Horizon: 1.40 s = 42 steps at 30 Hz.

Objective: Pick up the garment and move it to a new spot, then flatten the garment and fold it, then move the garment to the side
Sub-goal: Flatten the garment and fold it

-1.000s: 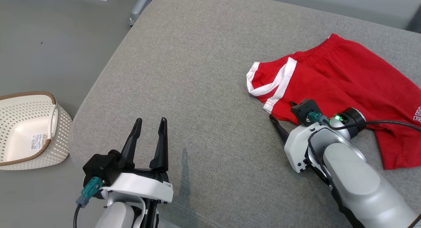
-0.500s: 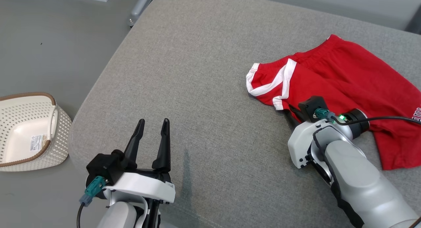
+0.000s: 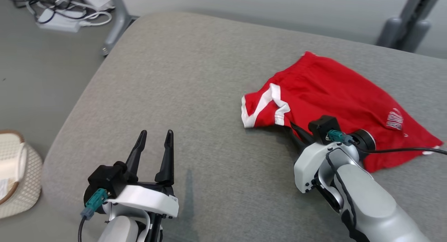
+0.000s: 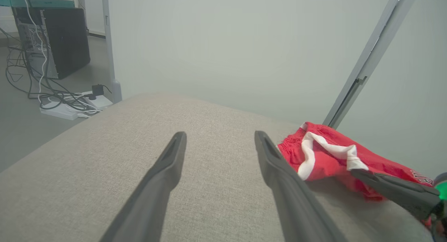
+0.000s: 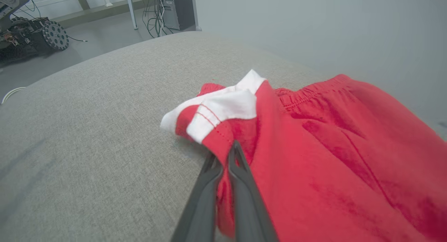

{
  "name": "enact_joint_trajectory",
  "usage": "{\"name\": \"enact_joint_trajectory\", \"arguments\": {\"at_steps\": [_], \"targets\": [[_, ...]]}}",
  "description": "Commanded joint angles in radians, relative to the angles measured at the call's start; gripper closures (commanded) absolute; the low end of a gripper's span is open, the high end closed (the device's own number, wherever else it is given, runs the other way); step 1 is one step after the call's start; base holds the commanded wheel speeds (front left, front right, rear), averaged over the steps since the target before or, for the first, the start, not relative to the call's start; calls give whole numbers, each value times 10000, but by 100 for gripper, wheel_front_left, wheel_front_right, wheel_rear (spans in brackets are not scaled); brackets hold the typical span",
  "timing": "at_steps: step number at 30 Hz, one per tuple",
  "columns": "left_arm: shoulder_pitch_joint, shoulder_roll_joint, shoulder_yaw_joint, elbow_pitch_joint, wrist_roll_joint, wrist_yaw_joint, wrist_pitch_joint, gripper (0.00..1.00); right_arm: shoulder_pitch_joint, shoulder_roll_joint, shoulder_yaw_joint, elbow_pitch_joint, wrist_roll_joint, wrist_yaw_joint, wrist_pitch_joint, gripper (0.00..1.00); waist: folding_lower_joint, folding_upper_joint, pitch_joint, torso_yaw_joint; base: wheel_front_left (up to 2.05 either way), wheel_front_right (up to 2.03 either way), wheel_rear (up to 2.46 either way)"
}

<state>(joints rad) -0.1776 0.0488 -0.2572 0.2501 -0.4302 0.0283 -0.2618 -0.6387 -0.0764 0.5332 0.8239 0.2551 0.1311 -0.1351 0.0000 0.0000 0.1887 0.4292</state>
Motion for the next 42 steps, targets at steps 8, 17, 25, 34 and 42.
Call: {"name": "enact_joint_trajectory", "arguments": {"at_steps": [8, 17, 25, 34, 42], "targets": [[34, 42, 298, 41, 345, -184, -45, 0, 1259, -1138, 49, -2284, 426, -8, 1003, 100, 0, 0, -390, -1359, 0, 0, 0], [63, 40, 422, 125, 505, -290, -45, 0, 2899, -1689, -1138, -4194, 694, -8, 2031, 0, 0, 0, -441, -2023, 0, 0, 0], [-4, 39, 518, 171, 581, -365, -45, 0, 4288, -1106, -3166, -5852, 160, -8, 2444, 0, 0, 0, -463, -2454, 0, 0, 0], [123, 42, 508, 135, 609, -435, -45, 0, 5416, -157, -4804, -6539, -394, -6, 1922, 0, 0, 0, -528, -2740, 0, 0, 0], [54, 39, 379, 94, 705, -458, -44, 0, 5153, 21, -4634, -6311, -605, -6, 1380, 0, 0, 0, -381, -2824, 0, 0, 0]]}}
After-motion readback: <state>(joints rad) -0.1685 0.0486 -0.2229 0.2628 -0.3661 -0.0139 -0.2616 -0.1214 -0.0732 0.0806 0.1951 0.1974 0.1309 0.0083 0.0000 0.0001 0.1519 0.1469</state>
